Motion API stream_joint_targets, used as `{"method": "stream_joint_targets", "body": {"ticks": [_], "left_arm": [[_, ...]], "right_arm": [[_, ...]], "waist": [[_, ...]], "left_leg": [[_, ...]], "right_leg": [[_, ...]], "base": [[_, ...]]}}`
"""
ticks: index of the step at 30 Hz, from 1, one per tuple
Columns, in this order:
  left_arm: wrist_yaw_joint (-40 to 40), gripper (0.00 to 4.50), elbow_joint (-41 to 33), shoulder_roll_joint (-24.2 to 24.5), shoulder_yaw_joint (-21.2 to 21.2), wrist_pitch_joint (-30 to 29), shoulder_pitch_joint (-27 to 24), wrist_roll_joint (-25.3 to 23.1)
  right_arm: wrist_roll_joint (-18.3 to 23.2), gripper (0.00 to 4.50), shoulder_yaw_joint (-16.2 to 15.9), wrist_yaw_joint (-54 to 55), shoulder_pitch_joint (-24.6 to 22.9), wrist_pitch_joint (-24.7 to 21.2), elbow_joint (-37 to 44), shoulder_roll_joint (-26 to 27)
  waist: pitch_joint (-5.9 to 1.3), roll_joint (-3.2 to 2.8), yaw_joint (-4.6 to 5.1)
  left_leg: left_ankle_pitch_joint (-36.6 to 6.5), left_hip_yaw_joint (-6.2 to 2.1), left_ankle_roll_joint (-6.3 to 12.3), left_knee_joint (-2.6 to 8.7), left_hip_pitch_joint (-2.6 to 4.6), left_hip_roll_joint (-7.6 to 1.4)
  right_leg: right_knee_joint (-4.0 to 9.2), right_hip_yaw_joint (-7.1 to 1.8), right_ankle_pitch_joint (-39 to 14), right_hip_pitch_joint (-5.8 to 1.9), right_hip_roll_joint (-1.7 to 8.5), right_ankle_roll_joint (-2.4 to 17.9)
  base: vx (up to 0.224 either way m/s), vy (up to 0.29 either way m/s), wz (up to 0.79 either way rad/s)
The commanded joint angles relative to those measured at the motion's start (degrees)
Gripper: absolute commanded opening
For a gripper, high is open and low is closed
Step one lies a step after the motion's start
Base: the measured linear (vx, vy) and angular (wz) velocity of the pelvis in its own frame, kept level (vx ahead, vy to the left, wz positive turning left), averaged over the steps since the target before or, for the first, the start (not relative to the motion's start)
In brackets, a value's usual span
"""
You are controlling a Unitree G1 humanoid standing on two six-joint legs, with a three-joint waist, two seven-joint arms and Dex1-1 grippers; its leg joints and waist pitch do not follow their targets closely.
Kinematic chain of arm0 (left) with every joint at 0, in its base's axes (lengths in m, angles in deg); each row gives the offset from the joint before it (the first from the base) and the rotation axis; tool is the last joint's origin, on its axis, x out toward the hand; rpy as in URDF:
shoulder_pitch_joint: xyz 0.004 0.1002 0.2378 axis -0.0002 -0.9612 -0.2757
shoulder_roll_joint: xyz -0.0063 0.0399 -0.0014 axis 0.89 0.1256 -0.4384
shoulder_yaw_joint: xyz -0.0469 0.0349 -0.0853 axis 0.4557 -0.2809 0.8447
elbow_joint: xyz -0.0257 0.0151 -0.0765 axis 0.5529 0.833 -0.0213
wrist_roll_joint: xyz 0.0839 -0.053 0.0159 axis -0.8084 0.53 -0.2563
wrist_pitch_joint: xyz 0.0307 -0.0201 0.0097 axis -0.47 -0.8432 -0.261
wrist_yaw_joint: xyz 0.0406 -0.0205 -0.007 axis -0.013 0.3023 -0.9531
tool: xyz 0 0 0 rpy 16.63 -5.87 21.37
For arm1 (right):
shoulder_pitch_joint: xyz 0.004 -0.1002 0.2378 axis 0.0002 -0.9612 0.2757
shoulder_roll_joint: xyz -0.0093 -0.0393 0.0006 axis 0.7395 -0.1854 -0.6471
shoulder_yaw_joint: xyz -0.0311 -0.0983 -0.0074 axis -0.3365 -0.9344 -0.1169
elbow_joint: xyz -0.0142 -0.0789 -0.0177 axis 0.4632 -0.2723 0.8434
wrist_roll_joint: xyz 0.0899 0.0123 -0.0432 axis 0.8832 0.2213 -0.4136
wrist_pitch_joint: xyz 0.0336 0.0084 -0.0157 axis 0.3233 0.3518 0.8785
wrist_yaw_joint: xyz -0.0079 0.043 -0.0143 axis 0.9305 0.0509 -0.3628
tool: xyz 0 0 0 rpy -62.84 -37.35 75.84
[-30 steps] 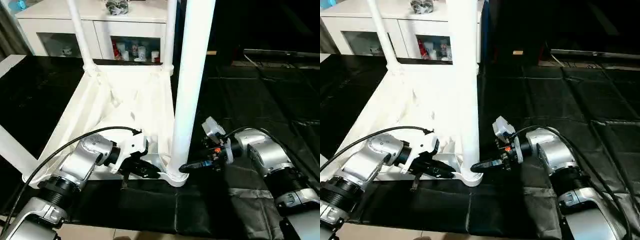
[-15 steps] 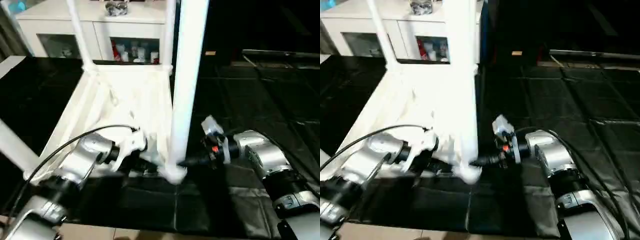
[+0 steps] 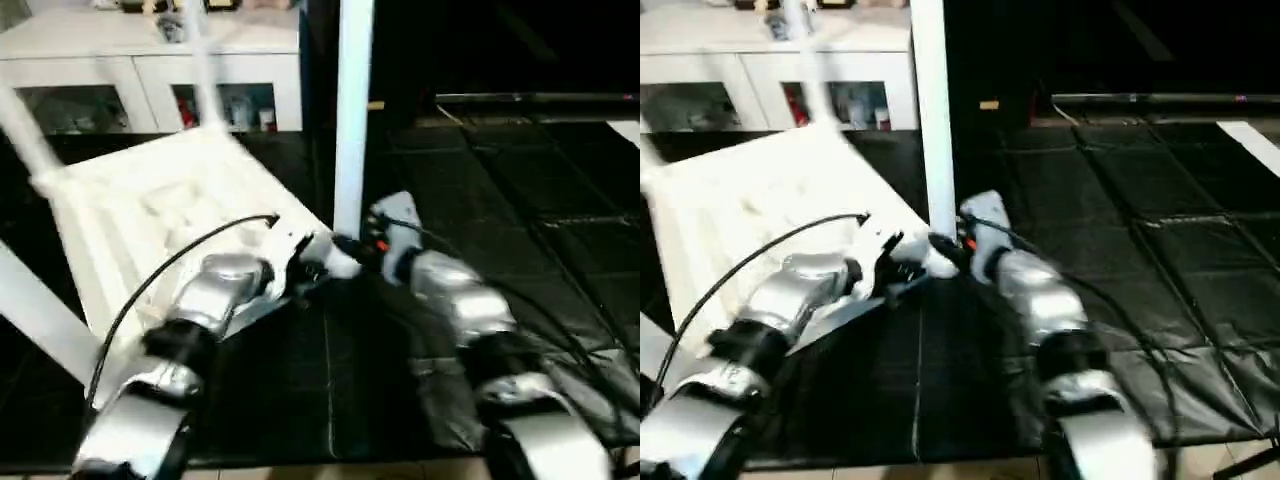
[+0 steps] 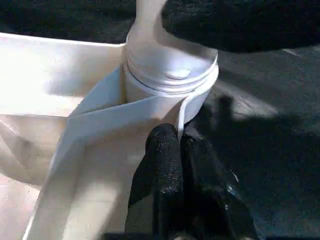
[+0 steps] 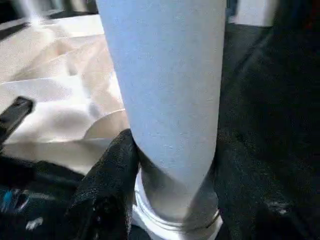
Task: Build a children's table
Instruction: Rotate leg to tighten
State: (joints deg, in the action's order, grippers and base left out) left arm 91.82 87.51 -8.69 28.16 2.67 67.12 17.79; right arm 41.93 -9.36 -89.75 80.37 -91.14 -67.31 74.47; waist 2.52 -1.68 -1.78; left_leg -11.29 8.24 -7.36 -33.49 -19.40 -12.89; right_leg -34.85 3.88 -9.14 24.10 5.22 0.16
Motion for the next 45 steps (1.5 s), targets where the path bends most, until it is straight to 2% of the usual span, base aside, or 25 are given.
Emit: {"method": "stream_joint_targets", "body": {"ticks": [1,2,3,5,7,9,11,13,14,16,17,18,19,21,22,24,27,29,30,31,32,36,37,42,45], "left_arm": [[-0.6,0.00,-1.4,-3.2,0.3,2.0,2.3,1.7],[-0.1,0.00,-1.8,-3.0,0.2,2.0,2.1,1.7],[0.2,0.00,-2.0,-2.9,0.1,2.2,2.0,1.6],[1.4,0.00,-2.8,-2.3,-0.3,2.5,1.4,1.5],[2.4,0.00,-3.2,-1.5,-0.6,2.9,0.9,1.5],[4.2,0.00,-3.6,-0.6,-1.0,3.6,0.1,1.5],[6.3,0.00,-4.1,0.7,-1.5,4.4,-0.9,1.5],[6.8,0.00,-4.3,0.9,-1.6,4.7,-1.1,1.5],[6.8,0.00,-4.3,0.9,-1.6,4.7,-1.1,1.5],[8.3,0.00,-4.6,1.5,-2.0,5.2,-1.6,1.4],[9.8,0.00,-4.9,2.2,-2.5,5.8,-2.0,1.3],[10.2,0.00,-4.9,2.3,-2.6,6.0,-2.1,1.3],[12.6,0.00,-5.3,3.4,-3.3,6.9,-2.5,1.1],[18.1,0.00,-6.3,5.9,-4.7,9.3,-3.3,1.2],[18.4,0.00,-6.3,6.0,-4.8,9.5,-3.4,1.2],[22.6,0.00,-7.5,7.5,-5.8,11.1,-4.1,1.7],[28.4,0.00,-9.7,9.7,-7.7,12.5,-5.3,2.1],[28.9,0.00,-9.9,9.9,-7.9,12.6,-5.4,2.1],[32.8,0.00,-12.3,11.5,-9.5,12.7,-6.5,2.7],[33.0,0.00,-12.4,11.6,-9.5,12.7,-6.6,2.7],[35.1,0.00,-13.8,12.4,-10.3,12.7,-7.3,3.1],[39.1,0.00,-17.4,14.2,-12.0,13.1,-9.2,3.7],[39.8,0.00,-18.0,14.5,-12.3,13.2,-9.5,3.7],[41.7,0.00,-19.8,15.6,-13.6,13.9,-10.4,3.3],[42.2,0.00,-20.7,16.3,-14.3,14.2,-11.0,2.8]], "right_arm": [[0.2,1.93,-4.7,-3.0,-0.5,0.0,-2.3,4.9],[0.3,1.93,-5.0,-4.3,-0.8,0.6,-1.8,4.9],[0.4,1.93,-5.0,-4.7,-0.9,0.7,-1.6,4.9],[1.5,2.47,-4.3,-6.0,-1.3,0.7,-1.2,4.6],[2.3,2.73,-3.8,-7.5,-1.5,1.0,-1.1,3.8],[2.4,2.73,-3.9,-10.4,-1.9,1.7,-0.7,2.2],[2.8,3.07,-4.7,-15.8,-2.7,2.3,0.8,-0.6],[2.9,3.20,-4.9,-17.4,-3.0,2.7,1.2,-1.3],[2.9,3.42,-4.9,-17.4,-3.0,2.7,1.2,-1.3],[3.4,3.53,-5.2,-20.3,-3.3,3.0,1.9,-2.9],[3.8,3.59,-5.4,-23.2,-3.6,3.1,2.7,-4.5],[3.9,3.66,-5.5,-23.9,-3.7,3.1,2.9,-4.9],[4.5,3.76,-5.7,-28.2,-3.9,3.5,3.7,-7.4],[4.2,3.98,-6.9,-37.3,-4.0,5.8,4.3,-12.8],[4.2,4.12,-7.0,-37.7,-4.0,5.9,4.3,-13.1],[3.7,4.31,-7.7,-42.5,-3.8,7.6,4.0,-15.9],[3.9,4.31,-8.3,-48.4,-3.3,7.4,3.6,-18.5],[3.9,4.31,-8.4,-48.9,-3.3,7.4,3.6,-18.7],[4.2,4.31,-8.7,-52.1,-2.7,7.6,3.3,-19.7],[4.2,4.31,-8.8,-52.3,-2.7,7.6,3.2,-19.8],[4.6,4.31,-9.0,-53.8,-2.4,7.8,3.0,-20.2],[5.4,4.31,-10.1,-57.6,-1.9,8.7,2.9,-20.9],[5.6,4.31,-10.3,-58.3,-1.8,8.6,2.7,-20.9],[5.9,3.85,-10.7,-60.4,-1.6,7.4,2.6,-20.4],[6.0,3.55,-11.0,-61.1,-1.5,7.1,2.1,-19.9]], "waist": [[-3.73,0.06,-0.74],[-3.73,0.03,-0.79],[-3.78,0.25,-0.79],[-3.81,0.24,-0.95],[-3.74,0.26,-0.94],[-3.69,0.33,-0.99],[-3.68,0.62,-1.06],[-3.70,0.47,-1.25],[-3.69,0.57,-1.30],[-3.65,0.68,-1.47],[-3.62,0.92,-1.49],[-3.70,0.82,-1.66],[-3.66,1.00,-1.64],[-3.69,0.96,-2.20],[-3.75,0.88,-2.36],[-3.74,1.17,-2.67],[-3.71,1.13,-3.55],[-3.72,0.96,-4.03],[-3.74,1.05,-4.12],[-3.86,1.16,-4.36],[-3.90,0.91,-4.70],[-3.90,1.00,-5.05],[-3.77,1.02,-5.06],[-3.47,1.28,-5.30],[-3.46,1.25,-5.39]], "left_leg": [[-11.6,1.28,1.86,3.86,-1.26,1.44],[-11.0,1.33,2.36,3.83,-1.24,1.41],[-10.6,1.38,2.59,3.78,-1.29,1.42],[-9.3,1.43,3.35,3.79,-1.34,1.42],[-9.3,1.48,3.51,3.79,-1.32,1.41],[-9.8,1.48,3.72,3.85,-1.31,1.37],[-10.2,1.53,4.33,3.87,-1.26,1.14],[-9.4,1.62,4.71,3.81,-1.21,1.13],[-9.1,1.61,4.66,3.83,-1.20,1.15],[-9.2,1.64,4.71,3.82,-1.21,1.12],[-9.1,1.68,4.75,3.84,-1.22,1.05],[-9.1,1.60,4.83,3.84,-1.16,1.06],[-9.0,1.70,5.02,3.80,-1.18,1.05],[-8.8,1.78,5.97,3.68,-1.09,0.85],[-8.4,1.83,6.26,3.62,-1.19,0.76],[-8.2,1.93,6.38,3.54,-1.18,0.71],[-8.1,1.87,6.34,3.56,-1.15,0.48],[-8.3,2.04,6.03,3.55,-0.62,0.27],[-8.2,2.03,5.97,3.54,-0.67,0.25],[-7.8,1.91,5.96,3.55,-0.93,0.10],[-7.4,1.89,5.88,3.50,-0.84,0.07],[-7.4,2.00,6.21,3.33,-0.76,0.07],[-8.1,1.96,5.99,3.42,-0.98,0.13],[-10.6,1.85,4.34,3.72,-1.14,0.19],[-10.9,1.83,3.56,3.76,-1.05,0.17]], "right_leg": [[4.43,-1.28,-14.6,-3.97,1.34,12.0],[4.33,-1.31,-13.1,-4.05,1.31,12.6],[4.24,-1.33,-12.2,-4.14,1.29,12.9],[4.04,-1.37,-10.2,-4.35,1.40,13.8],[4.10,-1.38,-10.5,-4.36,1.46,13.9],[4.17,-1.37,-11.5,-4.38,1.50,13.8],[4.24,-1.42,-11.6,-4.39,1.57,14.0],[4.10,-1.51,-10.5,-4.30,1.54,14.3],[4.09,-1.48,-10.5,-4.31,1.54,14.4],[4.16,-1.49,-11.3,-4.38,1.63,14.2],[4.19,-1.53,-11.7,-4.26,1.65,14.1],[4.12,-1.47,-11.7,-4.36,1.65,14.1],[4.20,-1.51,-11.7,-4.30,1.58,14.1],[4.09,-1.55,-10.9,-4.26,1.58,14.4],[3.91,-1.55,-10.1,-4.18,1.61,14.7],[3.86,-1.49,-9.7,-4.15,1.62,15.1],[3.65,-1.50,-10.4,-4.07,1.77,15.2],[3.67,-1.61,-10.1,-3.49,1.69,15.6],[3.60,-1.59,-9.9,-3.53,1.67,15.8],[3.22,-1.57,-9.1,-3.74,1.78,16.1],[3.09,-1.52,-8.3,-3.60,1.77,16.2],[2.80,-1.61,-5.7,-3.45,1.70,17.1],[2.87,-1.57,-6.8,-3.60,1.75,16.8],[3.46,-1.67,-13.4,-3.60,1.89,14.2],[3.61,-1.75,-15.1,-3.47,1.94,13.4]], "base": [[0.000,0.000,0.00],[0.000,0.000,0.00],[0.000,0.000,0.00],[0.000,0.000,0.00],[0.000,0.000,0.00],[0.000,0.000,0.00],[0.000,0.000,0.00],[0.000,0.000,0.00],[0.000,0.000,0.00],[0.000,0.000,0.00],[0.000,0.000,0.00],[0.000,0.000,0.00],[0.000,0.000,0.00],[0.000,0.000,0.00],[0.000,0.000,0.00],[0.000,0.000,0.00],[0.000,0.000,0.00],[0.000,0.000,0.00],[0.000,0.000,0.00],[0.000,0.000,0.00],[0.000,0.000,0.00],[0.000,0.000,0.00],[0.000,0.000,0.00],[0.000,0.000,0.00],[0.000,0.000,0.00]]}}
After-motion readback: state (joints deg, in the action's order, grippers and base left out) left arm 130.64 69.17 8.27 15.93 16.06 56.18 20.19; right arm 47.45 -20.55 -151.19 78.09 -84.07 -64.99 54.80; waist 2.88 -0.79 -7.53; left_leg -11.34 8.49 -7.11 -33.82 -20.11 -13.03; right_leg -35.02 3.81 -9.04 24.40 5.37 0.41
